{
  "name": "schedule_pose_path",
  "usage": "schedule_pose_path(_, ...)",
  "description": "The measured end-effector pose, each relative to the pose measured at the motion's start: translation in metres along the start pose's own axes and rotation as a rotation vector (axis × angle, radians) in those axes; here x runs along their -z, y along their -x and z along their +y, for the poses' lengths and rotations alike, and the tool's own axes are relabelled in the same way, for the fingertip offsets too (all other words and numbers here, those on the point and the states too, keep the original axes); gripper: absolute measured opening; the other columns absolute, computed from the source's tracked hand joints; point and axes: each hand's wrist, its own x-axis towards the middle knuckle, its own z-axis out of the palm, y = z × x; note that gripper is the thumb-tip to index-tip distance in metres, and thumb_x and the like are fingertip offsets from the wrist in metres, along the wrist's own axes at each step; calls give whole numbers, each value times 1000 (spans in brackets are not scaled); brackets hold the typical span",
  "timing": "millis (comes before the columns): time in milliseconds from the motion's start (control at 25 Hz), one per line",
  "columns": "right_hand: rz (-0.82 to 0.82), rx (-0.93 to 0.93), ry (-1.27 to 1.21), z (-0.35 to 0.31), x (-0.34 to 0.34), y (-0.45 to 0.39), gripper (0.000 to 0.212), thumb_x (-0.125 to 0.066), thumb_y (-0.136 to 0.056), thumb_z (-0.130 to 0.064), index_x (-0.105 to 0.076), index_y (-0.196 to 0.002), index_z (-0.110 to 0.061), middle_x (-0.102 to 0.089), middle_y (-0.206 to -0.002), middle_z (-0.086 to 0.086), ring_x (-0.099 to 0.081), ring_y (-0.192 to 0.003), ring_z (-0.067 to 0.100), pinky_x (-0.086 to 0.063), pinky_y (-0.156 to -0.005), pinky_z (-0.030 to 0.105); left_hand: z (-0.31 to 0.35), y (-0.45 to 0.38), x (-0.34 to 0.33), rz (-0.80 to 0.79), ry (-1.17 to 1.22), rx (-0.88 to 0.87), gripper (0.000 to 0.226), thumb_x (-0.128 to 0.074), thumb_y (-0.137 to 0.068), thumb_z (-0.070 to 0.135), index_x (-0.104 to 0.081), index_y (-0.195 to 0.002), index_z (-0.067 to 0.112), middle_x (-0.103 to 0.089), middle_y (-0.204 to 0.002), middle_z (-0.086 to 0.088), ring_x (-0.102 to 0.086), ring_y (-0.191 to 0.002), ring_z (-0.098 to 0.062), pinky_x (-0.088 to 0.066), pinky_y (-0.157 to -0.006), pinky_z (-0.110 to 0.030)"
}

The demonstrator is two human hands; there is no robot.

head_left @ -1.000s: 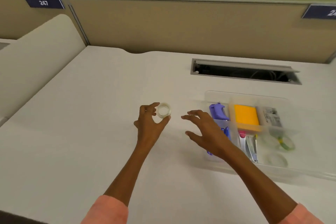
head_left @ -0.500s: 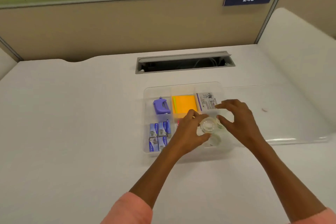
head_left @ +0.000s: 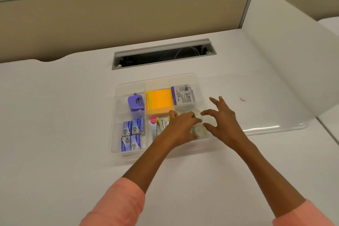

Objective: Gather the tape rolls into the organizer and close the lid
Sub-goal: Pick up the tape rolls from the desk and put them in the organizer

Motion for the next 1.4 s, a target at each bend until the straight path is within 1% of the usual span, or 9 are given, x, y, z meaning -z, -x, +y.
schedule_pose_path(200,-38,-1,26,-1,-3,1,50,-67,-81,-23,-47,-127,-26,-10,-157,7,5,-145,27,-10,-116,52,4,0,6,-27,20,20,63,-65,-80,38,-35,-135,28,-59,-126,-3,-41,-124,-25,-20,-104,-43)
schedule_pose_path(320,-34,-5,69,-8,-5,3,53,-63,-84,-27,-40,-131,-28,-2,-158,7,10,-144,27,-4,-116,53,4,5,11,-70,60,26,59,-65,-81,30,-39,-133,24,-55,-132,-4,-37,-127,-26,-19,-106,-43)
schedule_pose_path(440,4,27,116,-17,-9,6,47,-62,-85,-17,-43,-127,-26,4,-158,9,16,-143,30,-1,-115,56,0,7,14,57,0,52,43,-60,-86,19,-48,-128,20,-47,-134,-6,-32,-127,-27,-22,-109,-42)
schedule_pose_path(560,6,66,192,-23,-12,7,36,-61,-82,-5,-58,-110,-28,7,-157,11,22,-141,33,2,-113,60,-5,10,5,195,-159,108,34,-51,-91,16,-51,-125,17,-41,-133,-9,-29,-125,-27,-28,-107,-40)
schedule_pose_path(720,-60,85,260,-24,-14,9,31,-63,-84,-17,-63,-107,-36,8,-157,6,29,-136,31,7,-110,65,-8,15,-11,178,-235,118,33,-49,-92,21,-53,-124,19,-39,-133,-11,-27,-125,-30,-26,-107,-43)
schedule_pose_path(880,-99,45,320,-22,-14,8,24,-62,-85,-20,-66,-102,-36,8,-157,5,29,-137,32,7,-111,64,-12,15,-10,185,-238,113,29,-49,-92,22,-57,-120,20,-42,-129,-11,-28,-123,-30,-28,-104,-44)
schedule_pose_path(1000,-104,10,330,-23,-15,8,22,-62,-85,-20,-67,-100,-35,7,-157,5,26,-139,33,5,-112,63,-14,18,-10,185,-245,106,30,-48,-93,24,-57,-121,21,-42,-129,-10,-29,-123,-30,-28,-104,-44)
schedule_pose_path(1200,-137,7,366,-25,-16,8,33,-60,-86,-18,-60,-112,-37,13,-157,6,28,-138,34,6,-110,65,-18,18,-11,173,-197,95,30,-44,-94,27,-55,-122,28,-41,-131,-9,-28,-124,-28,-26,-105,-42)
schedule_pose_path(1400,-143,-56,374,-22,-16,7,29,-53,-88,-16,-61,-111,-32,14,-157,6,29,-138,35,5,-109,67,-18,15,-12,160,-207,103,29,-47,-92,26,-57,-119,25,-43,-129,-8,-29,-123,-29,-27,-104,-44)
